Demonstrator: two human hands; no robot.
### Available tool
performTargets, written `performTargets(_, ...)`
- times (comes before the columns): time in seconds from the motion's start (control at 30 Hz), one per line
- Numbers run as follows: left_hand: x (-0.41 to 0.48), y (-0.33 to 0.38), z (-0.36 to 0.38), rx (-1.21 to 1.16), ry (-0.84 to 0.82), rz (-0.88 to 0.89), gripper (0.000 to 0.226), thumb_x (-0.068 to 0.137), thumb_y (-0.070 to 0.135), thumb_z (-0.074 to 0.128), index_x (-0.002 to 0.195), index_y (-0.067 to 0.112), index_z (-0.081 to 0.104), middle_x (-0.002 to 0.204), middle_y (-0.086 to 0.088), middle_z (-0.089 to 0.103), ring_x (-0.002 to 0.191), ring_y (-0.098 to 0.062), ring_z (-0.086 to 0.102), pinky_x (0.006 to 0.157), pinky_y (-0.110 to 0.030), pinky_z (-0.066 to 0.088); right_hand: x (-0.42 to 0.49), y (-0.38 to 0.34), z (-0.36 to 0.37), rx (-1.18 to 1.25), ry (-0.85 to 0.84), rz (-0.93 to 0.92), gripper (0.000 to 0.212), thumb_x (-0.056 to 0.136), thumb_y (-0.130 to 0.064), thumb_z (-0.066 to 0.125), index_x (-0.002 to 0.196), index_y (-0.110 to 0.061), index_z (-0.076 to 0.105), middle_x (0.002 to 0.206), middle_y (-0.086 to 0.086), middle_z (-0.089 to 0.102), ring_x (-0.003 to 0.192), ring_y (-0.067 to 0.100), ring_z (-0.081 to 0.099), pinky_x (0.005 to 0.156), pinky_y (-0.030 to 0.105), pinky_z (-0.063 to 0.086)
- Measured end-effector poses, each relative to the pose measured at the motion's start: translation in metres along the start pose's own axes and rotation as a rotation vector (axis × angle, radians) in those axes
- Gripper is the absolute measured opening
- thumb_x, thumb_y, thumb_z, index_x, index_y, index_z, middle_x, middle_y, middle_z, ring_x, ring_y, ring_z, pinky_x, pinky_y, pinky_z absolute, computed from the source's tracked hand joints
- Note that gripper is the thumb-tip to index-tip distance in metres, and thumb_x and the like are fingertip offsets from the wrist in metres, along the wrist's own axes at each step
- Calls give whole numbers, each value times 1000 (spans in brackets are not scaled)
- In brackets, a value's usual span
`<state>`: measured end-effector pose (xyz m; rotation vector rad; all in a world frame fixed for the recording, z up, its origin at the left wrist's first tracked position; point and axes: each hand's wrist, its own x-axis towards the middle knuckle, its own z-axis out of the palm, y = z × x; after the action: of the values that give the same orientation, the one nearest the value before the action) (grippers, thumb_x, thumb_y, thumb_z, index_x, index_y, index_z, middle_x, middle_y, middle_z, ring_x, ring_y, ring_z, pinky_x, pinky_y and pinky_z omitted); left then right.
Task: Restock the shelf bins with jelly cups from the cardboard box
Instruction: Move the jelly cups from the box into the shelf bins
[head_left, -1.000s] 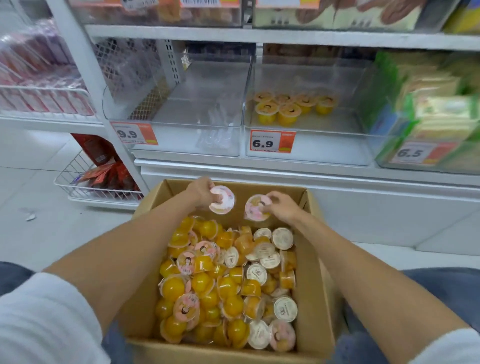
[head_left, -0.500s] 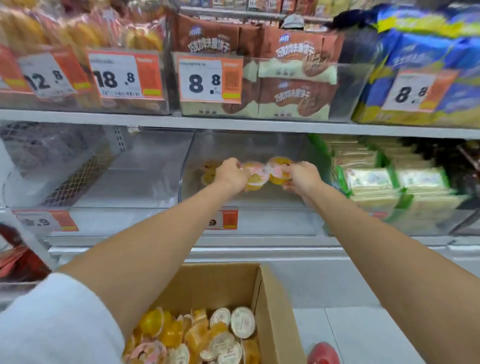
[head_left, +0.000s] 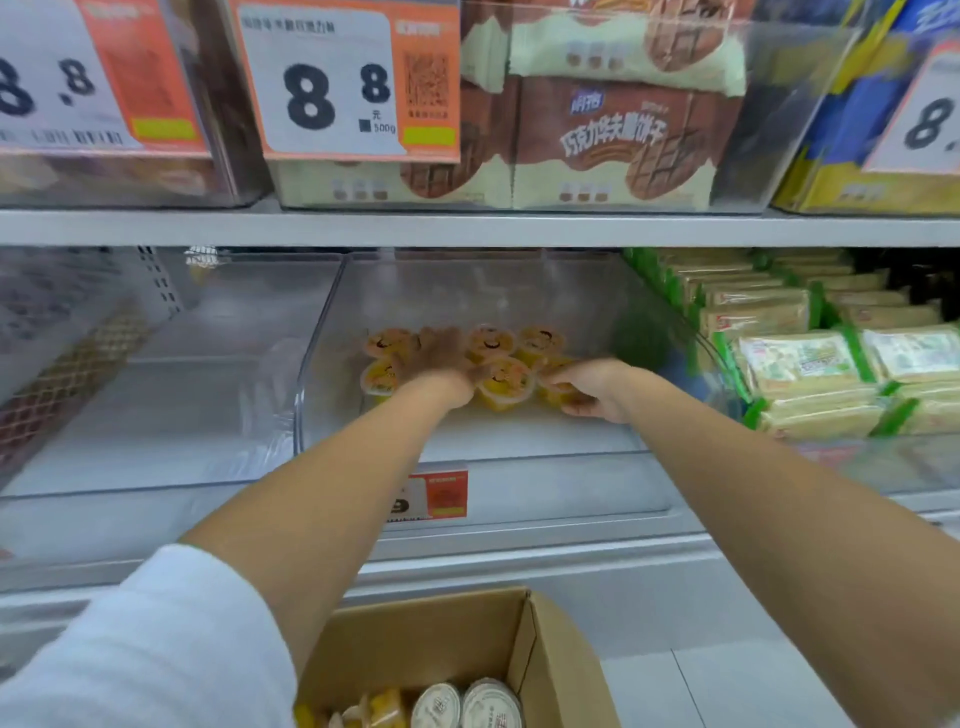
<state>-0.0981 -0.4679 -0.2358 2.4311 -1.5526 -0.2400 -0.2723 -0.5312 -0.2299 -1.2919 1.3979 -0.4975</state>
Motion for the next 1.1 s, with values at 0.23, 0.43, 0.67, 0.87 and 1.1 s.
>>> performTargets(0.23,-5,-18,0,165,-177,58,67,95,65,11,152,37,-10,161,-5,-15,147,-31,-16,115,-61,-5,-3,-6,19,14,30,-11,31,86,-12,70,115,-11,60,124,5,62,115,18,57,92,34,54)
performTargets(0.43,-5,-24,-1,193,-264,121,74,92,69,5,150,31,-20,158,-3,-27,145,-25,-25,116,-55,-12,-5,-3,13,54,97,-51,29,92,-10,61,120,-13,53,127,8,55,118,23,55,92,37,54)
performTargets(0.67,-18,-20,-13,85,-162,117,67,97,62,16,153,33,-4,162,-2,-13,149,-25,-12,119,-53,-4,-2,0,13,-649,227,-225,63,88,-48,59,140,-16,42,143,9,46,129,28,46,105,35,41)
performTargets(0.87,-33,-35,-17,301,-328,138,60,103,44,20,151,33,-14,160,0,-21,147,-29,-16,119,-51,1,2,2,29,-1180,-65,-541,65,88,-45,61,146,-37,33,154,6,30,138,34,31,112,44,33)
performTargets(1.1,-30,-37,-20,263,-491,111,70,98,61,14,154,22,-5,161,-5,-15,148,-28,-13,120,-44,-5,16,9,37,-1318,-131,-385,85,86,-52,50,147,-51,-9,163,5,-3,147,40,5,113,61,18)
